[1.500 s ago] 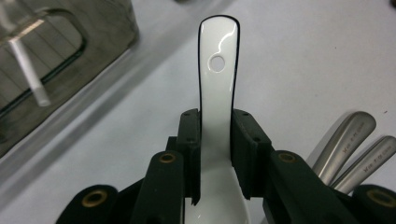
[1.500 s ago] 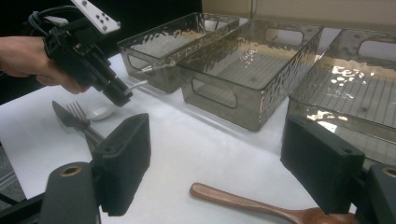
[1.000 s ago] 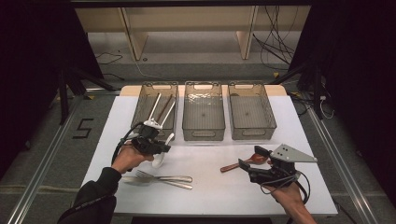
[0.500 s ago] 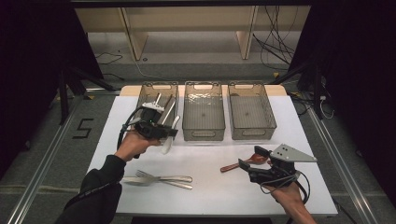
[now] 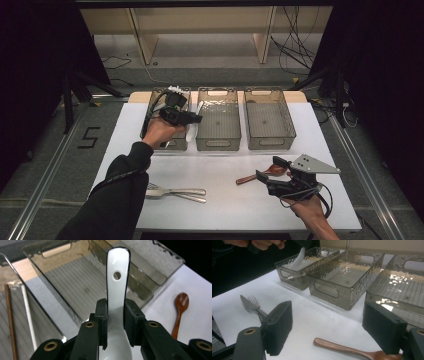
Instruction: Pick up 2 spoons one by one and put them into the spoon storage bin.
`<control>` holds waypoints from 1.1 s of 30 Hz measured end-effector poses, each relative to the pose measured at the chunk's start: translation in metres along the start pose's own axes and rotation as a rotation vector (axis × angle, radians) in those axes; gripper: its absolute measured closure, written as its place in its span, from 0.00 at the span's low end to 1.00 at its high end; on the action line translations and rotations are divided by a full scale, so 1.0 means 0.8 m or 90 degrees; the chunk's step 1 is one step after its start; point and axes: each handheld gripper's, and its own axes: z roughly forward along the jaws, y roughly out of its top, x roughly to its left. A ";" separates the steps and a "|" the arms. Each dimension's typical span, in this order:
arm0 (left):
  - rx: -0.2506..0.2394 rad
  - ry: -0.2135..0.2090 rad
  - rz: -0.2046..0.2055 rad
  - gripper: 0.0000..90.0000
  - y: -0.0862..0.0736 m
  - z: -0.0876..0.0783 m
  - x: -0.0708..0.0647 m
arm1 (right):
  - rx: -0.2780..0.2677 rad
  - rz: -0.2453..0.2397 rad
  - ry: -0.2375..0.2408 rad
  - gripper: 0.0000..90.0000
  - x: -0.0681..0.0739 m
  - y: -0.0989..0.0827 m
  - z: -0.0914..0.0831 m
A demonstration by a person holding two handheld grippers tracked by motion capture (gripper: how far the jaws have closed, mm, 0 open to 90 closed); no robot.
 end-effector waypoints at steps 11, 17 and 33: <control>0.004 0.029 0.006 0.82 0.030 0.036 0.002 | -0.001 -0.001 0.004 0.28 0.000 0.000 0.000; 0.000 0.032 -0.004 0.82 0.031 0.050 0.005 | 0.000 -0.002 0.004 0.28 0.001 0.000 0.000; 0.021 0.034 -0.013 0.81 0.020 0.084 0.009 | 0.000 -0.005 0.007 0.28 0.002 0.000 0.001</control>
